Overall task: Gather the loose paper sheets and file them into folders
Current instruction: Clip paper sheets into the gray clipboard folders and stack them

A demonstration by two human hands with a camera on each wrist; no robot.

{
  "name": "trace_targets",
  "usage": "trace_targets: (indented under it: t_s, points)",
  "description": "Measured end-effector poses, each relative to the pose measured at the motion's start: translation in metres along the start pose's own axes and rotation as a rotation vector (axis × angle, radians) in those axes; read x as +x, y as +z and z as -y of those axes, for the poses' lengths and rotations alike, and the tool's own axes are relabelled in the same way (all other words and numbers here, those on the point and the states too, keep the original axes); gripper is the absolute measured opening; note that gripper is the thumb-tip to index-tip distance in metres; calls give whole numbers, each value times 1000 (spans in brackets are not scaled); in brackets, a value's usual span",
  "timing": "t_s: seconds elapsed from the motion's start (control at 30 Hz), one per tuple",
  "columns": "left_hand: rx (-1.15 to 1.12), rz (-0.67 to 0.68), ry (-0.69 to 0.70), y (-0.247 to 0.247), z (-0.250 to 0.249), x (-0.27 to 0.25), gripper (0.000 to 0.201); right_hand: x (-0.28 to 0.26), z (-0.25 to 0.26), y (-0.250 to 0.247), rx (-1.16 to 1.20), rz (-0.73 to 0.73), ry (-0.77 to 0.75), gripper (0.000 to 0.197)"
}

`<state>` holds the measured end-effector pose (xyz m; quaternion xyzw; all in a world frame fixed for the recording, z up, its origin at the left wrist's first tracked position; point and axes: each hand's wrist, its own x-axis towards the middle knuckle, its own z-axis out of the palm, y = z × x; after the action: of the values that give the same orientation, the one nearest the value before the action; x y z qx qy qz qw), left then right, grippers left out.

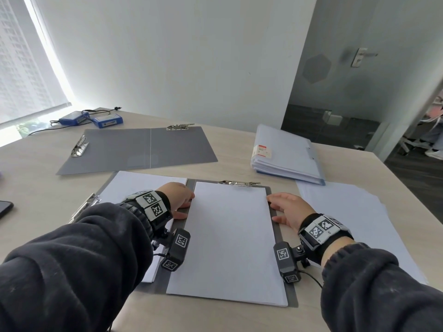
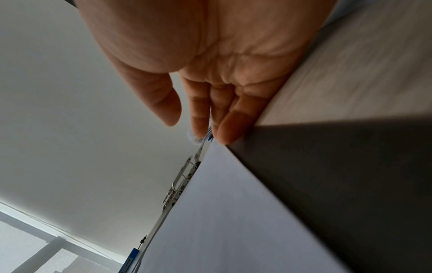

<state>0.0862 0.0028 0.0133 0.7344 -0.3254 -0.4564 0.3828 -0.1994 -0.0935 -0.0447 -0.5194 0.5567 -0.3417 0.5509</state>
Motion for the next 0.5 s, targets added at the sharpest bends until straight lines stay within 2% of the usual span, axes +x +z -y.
trace_targets:
  t_s: [0.1,0.17,0.3,0.5]
  points:
    - [19,7,0,-1,0,4,14,0,0,0,7,-1,-6,8]
    - [10,26,-26,-1,0,7,10,1,-1,0,-1,1,-18,8]
    - [-7,29,-47,-2,-2,9,22,3,-2,0,-29,20,-24,11]
    - [20,23,-27,-1,1,14,20,4,-1,-1,-73,35,-23,12]
